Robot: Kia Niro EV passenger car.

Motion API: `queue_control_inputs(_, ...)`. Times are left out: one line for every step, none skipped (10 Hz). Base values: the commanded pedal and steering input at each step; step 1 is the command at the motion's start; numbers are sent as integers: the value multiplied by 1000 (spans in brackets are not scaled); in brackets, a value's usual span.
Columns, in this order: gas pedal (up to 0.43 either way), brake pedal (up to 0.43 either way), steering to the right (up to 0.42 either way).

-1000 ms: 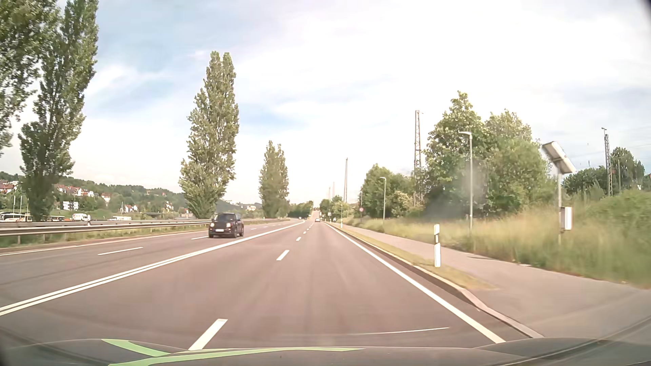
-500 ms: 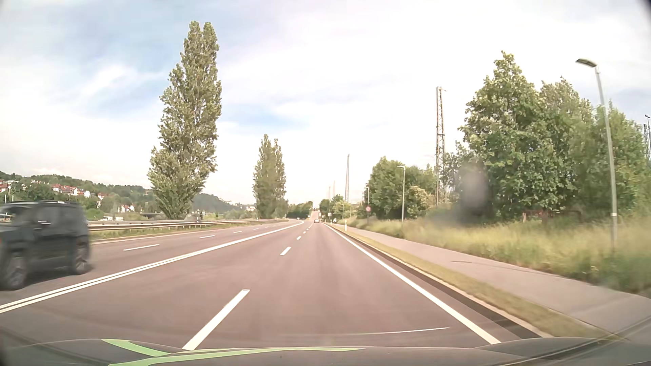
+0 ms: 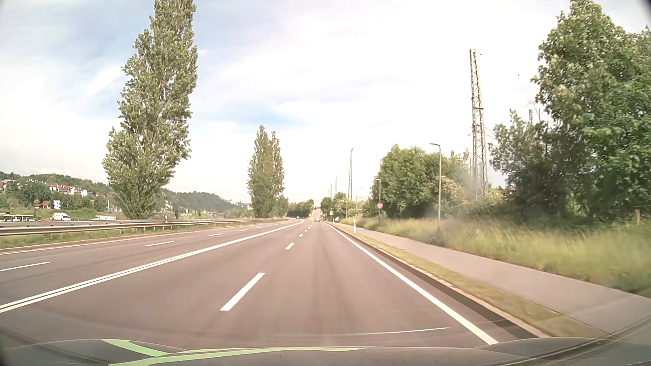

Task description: Follow the waypoints while adhering to traffic rules and regulations

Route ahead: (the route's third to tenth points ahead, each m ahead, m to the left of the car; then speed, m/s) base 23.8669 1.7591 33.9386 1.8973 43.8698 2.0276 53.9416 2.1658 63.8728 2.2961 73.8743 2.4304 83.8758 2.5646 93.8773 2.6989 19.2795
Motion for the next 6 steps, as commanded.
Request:
queue_control_inputs(79,0,-2)
queue_control_inputs(79,0,-3)
queue_control_inputs(79,0,-3)
queue_control_inputs(79,0,-3)
queue_control_inputs(79,0,-3)
queue_control_inputs(79,0,-3)
